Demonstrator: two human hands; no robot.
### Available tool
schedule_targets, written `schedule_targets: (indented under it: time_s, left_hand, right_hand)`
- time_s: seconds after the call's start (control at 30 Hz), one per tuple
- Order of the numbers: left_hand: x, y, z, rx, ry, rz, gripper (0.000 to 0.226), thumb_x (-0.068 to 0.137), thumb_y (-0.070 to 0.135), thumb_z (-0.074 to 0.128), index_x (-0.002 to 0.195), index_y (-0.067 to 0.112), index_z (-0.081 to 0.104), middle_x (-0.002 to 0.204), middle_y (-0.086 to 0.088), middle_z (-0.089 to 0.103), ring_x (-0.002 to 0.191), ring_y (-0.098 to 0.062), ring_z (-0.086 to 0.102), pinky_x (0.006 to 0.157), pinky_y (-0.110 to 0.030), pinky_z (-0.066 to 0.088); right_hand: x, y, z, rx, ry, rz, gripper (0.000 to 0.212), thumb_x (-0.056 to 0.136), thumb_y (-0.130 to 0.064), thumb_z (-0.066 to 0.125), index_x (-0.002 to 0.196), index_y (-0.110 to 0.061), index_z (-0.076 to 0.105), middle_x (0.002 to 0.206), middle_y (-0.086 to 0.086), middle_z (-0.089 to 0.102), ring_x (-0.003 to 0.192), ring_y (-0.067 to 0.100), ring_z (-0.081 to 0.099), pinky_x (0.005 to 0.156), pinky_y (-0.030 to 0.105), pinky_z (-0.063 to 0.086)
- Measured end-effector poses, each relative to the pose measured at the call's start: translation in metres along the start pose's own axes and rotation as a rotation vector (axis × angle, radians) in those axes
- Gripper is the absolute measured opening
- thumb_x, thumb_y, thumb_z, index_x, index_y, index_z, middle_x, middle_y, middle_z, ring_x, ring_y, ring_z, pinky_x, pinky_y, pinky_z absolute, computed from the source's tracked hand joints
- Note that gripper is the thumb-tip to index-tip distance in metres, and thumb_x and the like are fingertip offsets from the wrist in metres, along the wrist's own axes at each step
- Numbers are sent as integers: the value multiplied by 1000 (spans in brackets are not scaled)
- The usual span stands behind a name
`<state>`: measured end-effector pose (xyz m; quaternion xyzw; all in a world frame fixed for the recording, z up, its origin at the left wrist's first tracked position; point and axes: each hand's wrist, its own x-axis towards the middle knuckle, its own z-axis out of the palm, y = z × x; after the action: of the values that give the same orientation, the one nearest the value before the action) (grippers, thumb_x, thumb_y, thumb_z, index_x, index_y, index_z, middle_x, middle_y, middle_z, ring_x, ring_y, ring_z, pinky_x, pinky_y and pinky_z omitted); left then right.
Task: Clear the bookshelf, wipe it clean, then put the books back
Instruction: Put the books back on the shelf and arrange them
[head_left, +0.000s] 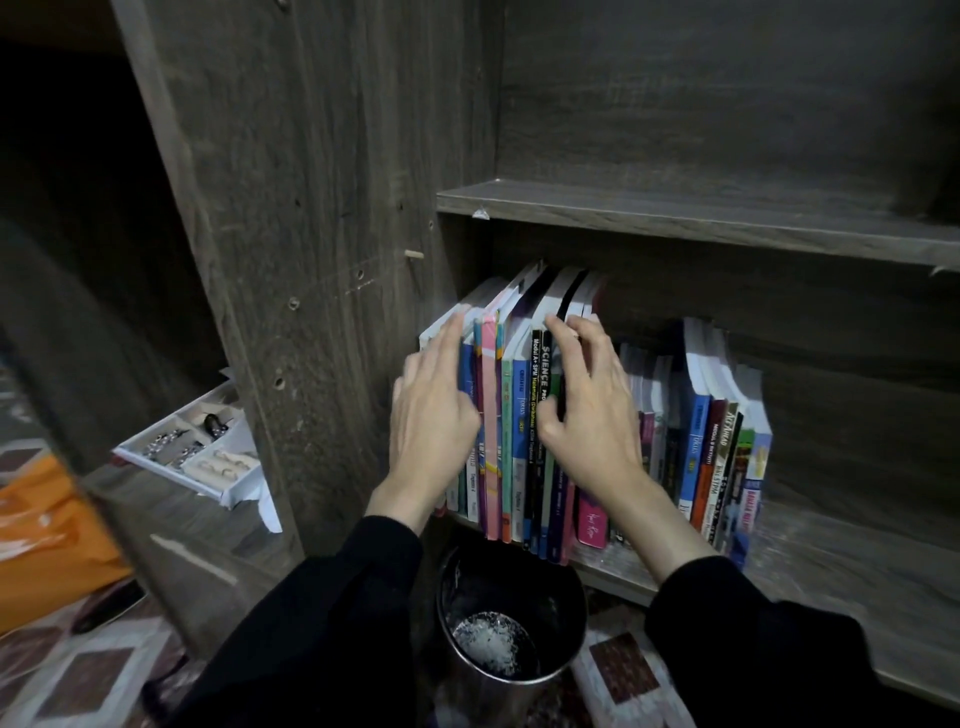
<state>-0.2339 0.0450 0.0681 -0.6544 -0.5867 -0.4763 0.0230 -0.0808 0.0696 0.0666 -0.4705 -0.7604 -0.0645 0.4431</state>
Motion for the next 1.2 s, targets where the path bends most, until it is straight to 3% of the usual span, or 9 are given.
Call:
schedule_targets:
  time_s: [0.17, 0.27, 0.37, 0.73, 0.9, 1.0, 1.07, 1.13, 1.2]
  left_hand:
    - [-17, -6, 4, 40, 63, -139, 59, 92, 2, 49, 147, 13, 32, 149, 2, 33, 118, -15, 49, 94, -22, 38]
    - [-6, -3, 1, 135, -44, -121, 67, 94, 7, 48, 152, 14, 16, 160, 5, 10, 85, -15, 60, 73, -29, 52]
    - [7, -2, 2, 230, -173, -164, 76, 95, 11, 46, 153, 17, -2, 161, 9, -12, 64, -16, 54, 57, -29, 43]
    - [12, -14, 3, 240, -168, -107, 68, 93, 17, 52, 150, 19, 15, 157, 9, 10, 81, -28, 65, 69, -38, 49]
    - [15, 9, -3, 201, -195, -218, 69, 93, 14, 47, 152, 19, 13, 160, 6, 9, 109, -36, 56, 82, -38, 41]
    - [4, 40, 0, 142, 139, -35, 55, 89, 8, 47, 142, 13, 38, 144, -10, 38, 115, -27, 47, 89, -32, 40]
    - [-9, 63, 13, 28, 263, 173, 39, 84, 7, 46, 122, 7, 55, 118, -12, 53, 105, -18, 45, 91, -17, 33]
    - [-21, 83, 32, -62, 124, 297, 34, 84, 8, 44, 115, 7, 58, 109, -6, 56, 103, -14, 46, 93, -12, 29]
    - [-29, 98, 55, -96, -77, 321, 36, 87, 5, 46, 122, 7, 56, 116, -6, 57, 111, -16, 47, 97, -22, 37]
  right_hand:
    - [1, 1, 3, 3, 13, -14, 74, 75, -3, 60, 143, -15, 33, 142, 4, 29, 138, 25, 32, 107, 51, 38]
    - [1, 1, 3, 4, 9, -9, 74, 75, -4, 61, 143, -15, 33, 143, 5, 30, 136, 25, 34, 107, 50, 39]
    - [1, 2, 3, 8, 8, -9, 73, 75, -5, 60, 142, -15, 33, 142, 7, 31, 136, 25, 34, 106, 51, 39]
    - [0, 2, 3, 18, -1, -20, 74, 75, -5, 60, 142, -17, 31, 141, 0, 25, 138, 27, 32, 105, 52, 40]
    - [2, 3, -8, 74, -120, -21, 81, 73, -1, 56, 148, -19, 29, 149, 3, 28, 145, 23, 15, 115, 51, 24]
    - [-3, 4, -31, 268, -189, 48, 89, 77, 2, 53, 151, -32, 16, 158, -4, 17, 148, 13, 3, 121, 44, 10]
    - [-11, 15, -52, 208, -17, 80, 83, 79, -1, 53, 150, -30, 22, 156, 1, 24, 147, 17, 14, 119, 43, 17]
    - [-17, 37, -71, -6, 161, 118, 66, 80, -12, 53, 144, -22, 39, 146, 9, 40, 140, 26, 29, 112, 45, 27]
    - [-23, 65, -86, -172, 79, 192, 50, 86, -31, 48, 134, -18, 51, 140, 9, 48, 138, 28, 33, 107, 47, 28]
